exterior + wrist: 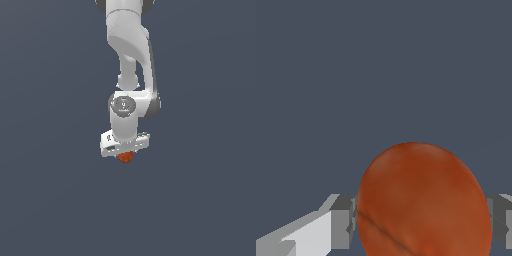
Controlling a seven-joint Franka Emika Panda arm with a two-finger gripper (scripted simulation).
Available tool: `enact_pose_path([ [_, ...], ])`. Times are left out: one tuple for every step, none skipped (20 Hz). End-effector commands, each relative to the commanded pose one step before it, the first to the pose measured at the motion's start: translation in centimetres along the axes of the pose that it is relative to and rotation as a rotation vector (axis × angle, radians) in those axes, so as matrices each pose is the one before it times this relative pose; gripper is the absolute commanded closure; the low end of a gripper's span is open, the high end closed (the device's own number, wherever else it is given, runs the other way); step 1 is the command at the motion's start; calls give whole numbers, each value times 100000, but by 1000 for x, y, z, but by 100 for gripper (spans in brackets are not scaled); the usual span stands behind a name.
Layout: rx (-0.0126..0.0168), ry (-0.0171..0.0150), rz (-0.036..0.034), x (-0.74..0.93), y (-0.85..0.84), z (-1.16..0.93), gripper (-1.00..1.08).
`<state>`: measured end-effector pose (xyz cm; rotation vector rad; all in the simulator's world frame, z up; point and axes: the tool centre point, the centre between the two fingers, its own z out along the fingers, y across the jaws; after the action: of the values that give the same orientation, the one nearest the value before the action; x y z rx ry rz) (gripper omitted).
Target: Pick up the object and move it to a goal position.
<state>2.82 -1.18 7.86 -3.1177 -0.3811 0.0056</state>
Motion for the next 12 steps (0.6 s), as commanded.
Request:
enact_pose_path([
  [-116,322,93,-660,1232,-1738,108],
  [0,0,0,-354,560,-766,108],
  [0,0,0,-380,604,-828,108],
  [0,0,0,-403,643,-882,108],
  [0,0,0,-423,678,-931,108],
  [64,15,-21,-435,699,-963,108],
  [0,0,0,-436,705,-971,108],
  [0,0,0,-433,705,-972,108],
  [0,0,0,-431,706,-974,108],
  [59,35,-10,-432,711,-981,108],
  [0,0,0,-425,706,-974,108],
  [0,0,0,-420,703,-970,108],
])
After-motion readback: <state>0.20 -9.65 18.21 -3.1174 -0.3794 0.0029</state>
